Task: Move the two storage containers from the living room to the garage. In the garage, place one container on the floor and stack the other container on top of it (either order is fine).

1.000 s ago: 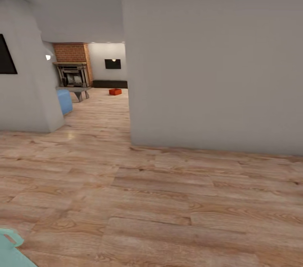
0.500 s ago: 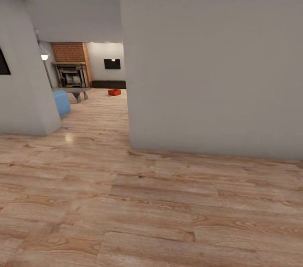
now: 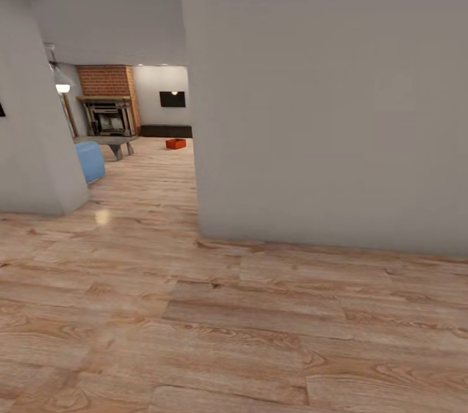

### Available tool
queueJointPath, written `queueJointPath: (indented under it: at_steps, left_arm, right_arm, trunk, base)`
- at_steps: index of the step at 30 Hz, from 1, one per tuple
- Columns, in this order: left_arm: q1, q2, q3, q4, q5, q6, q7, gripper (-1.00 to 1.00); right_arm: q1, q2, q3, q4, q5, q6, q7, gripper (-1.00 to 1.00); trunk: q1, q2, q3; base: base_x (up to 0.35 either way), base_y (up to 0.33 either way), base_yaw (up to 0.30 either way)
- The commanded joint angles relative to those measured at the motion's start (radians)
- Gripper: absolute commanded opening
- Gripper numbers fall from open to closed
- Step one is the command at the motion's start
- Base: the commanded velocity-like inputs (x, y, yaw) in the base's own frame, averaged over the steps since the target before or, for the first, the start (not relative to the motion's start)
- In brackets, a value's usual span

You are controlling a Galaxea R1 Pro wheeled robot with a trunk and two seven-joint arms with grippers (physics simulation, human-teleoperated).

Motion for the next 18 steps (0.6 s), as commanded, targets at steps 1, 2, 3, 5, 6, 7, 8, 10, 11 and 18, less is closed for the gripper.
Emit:
queueJointPath:
  at_steps: [1,2,3,5,6,7,8,10,11,18]
  left_arm:
    - [0.000,0.000,0.001,0.000,0.002,-0.001,0.000,1.00]
    - [0.000,0.000,0.001,0.000,0.002,-0.001,0.000,1.00]
    - [0.000,0.000,0.001,0.000,0.002,-0.001,0.000,1.00]
    - [0.000,0.000,0.001,0.000,0.002,-0.001,0.000,1.00]
    - [0.000,0.000,0.001,0.000,0.002,-0.001,0.000,1.00]
    - [0.000,0.000,0.001,0.000,0.002,-0.001,0.000,1.00]
    - [0.000,0.000,0.001,0.000,0.002,-0.001,0.000,1.00]
    - [0.000,0.000,0.001,0.000,0.002,-0.001,0.000,1.00]
    - [0.000,0.000,0.001,0.000,0.002,-0.001,0.000,1.00]
    - [0.000,0.000,0.001,0.000,0.002,-0.001,0.000,1.00]
  right_arm:
    - [-0.001,0.000,0.008,0.003,-0.010,-0.006,0.003,1.00]
    - [-0.001,0.000,0.008,0.003,-0.010,-0.006,0.003,1.00]
    - [-0.001,0.000,0.008,0.003,-0.010,-0.006,0.003,1.00]
    - [-0.001,0.000,0.008,0.003,-0.010,-0.006,0.003,1.00]
    - [-0.001,0.000,0.008,0.003,-0.009,-0.006,0.003,1.00]
    - [-0.001,0.000,0.008,0.003,-0.010,-0.006,0.003,1.00]
    - [-0.001,0.000,0.008,0.003,-0.010,-0.006,0.003,1.00]
    - [-0.001,0.000,0.008,0.003,-0.010,-0.006,0.003,1.00]
    - [-0.001,0.000,0.008,0.003,-0.010,-0.006,0.003,1.00]
    - [-0.001,0.000,0.008,0.003,-0.010,-0.006,0.003,1.00]
  trunk:
    - [0.001,0.000,-0.001]
    - [0.001,0.000,-0.001]
    - [0.001,0.000,-0.001]
    - [0.001,0.000,-0.001]
    - [0.001,0.000,-0.001]
    - [0.001,0.000,-0.001]
    - [0.001,0.000,-0.001]
    - [0.001,0.000,-0.001]
    - [0.001,0.000,-0.001]
    - [0.001,0.000,-0.001]
  base:
    - [0.321,0.000,0.000]
    - [0.321,0.000,0.000]
    - [0.321,0.000,0.000]
    - [0.321,0.000,0.000]
    - [0.321,0.000,0.000]
    - [0.321,0.000,0.000]
    - [0.321,0.000,0.000]
    - [0.321,0.000,0.000]
    - [0.321,0.000,0.000]
    - [0.321,0.000,0.000]
